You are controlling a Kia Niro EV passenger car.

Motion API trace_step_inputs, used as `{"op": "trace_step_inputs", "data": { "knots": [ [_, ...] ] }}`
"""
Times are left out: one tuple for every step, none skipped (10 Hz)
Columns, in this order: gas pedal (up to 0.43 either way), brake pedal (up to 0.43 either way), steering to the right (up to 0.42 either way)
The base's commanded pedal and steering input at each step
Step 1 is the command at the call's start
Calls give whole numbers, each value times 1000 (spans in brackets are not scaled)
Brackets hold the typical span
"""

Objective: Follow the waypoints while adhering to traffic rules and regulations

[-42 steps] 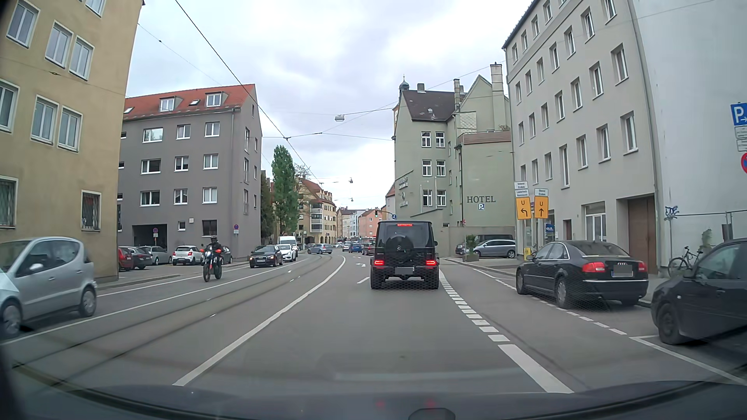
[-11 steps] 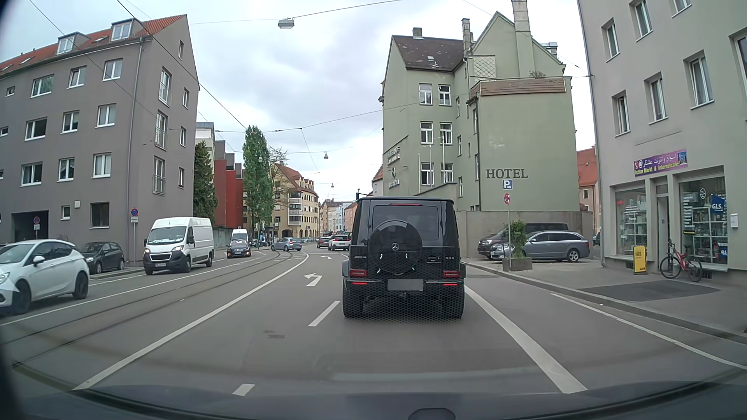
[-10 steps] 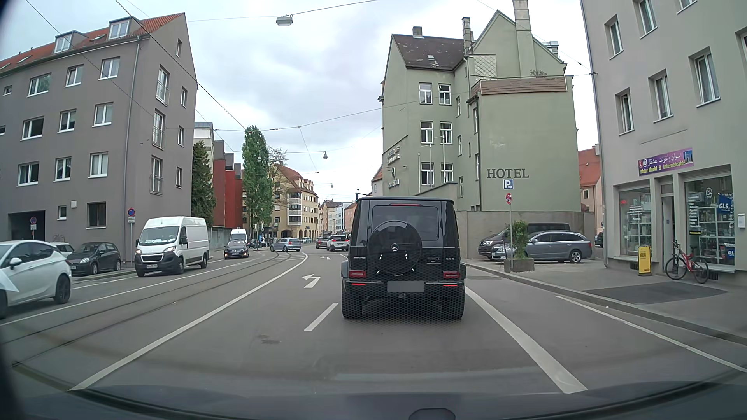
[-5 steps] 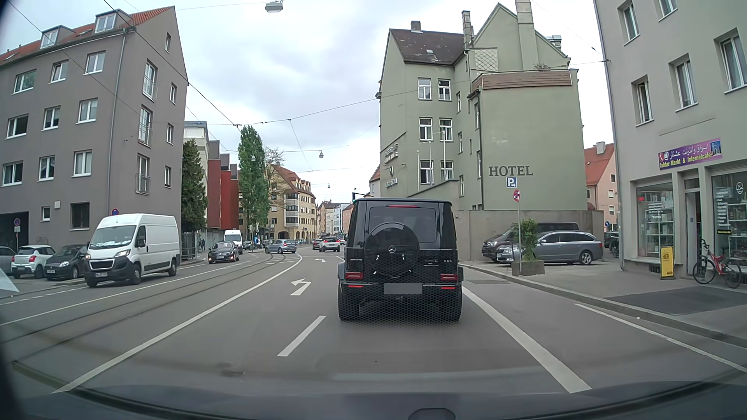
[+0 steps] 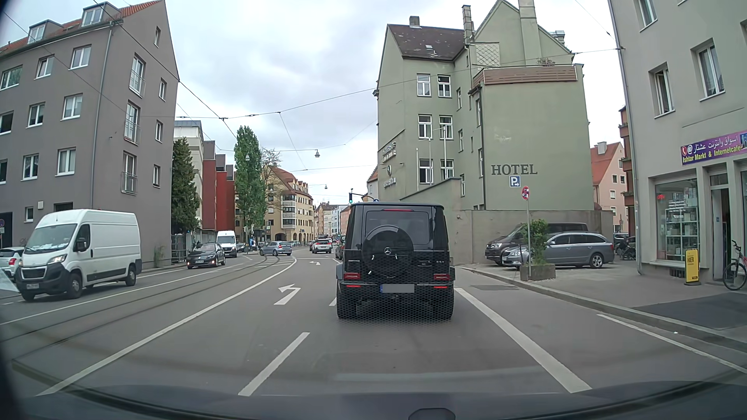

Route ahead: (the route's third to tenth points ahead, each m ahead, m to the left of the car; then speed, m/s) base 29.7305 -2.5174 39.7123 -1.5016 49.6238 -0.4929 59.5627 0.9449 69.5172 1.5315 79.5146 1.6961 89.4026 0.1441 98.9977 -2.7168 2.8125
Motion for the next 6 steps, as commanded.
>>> {"op": "trace_step_inputs", "data": {
  "knots": [
    [280, 0, 10],
    [299, 0, 10],
    [299, 0, 10],
    [299, 0, 10],
    [311, 0, 9],
    [311, 0, 9]
  ]
}}
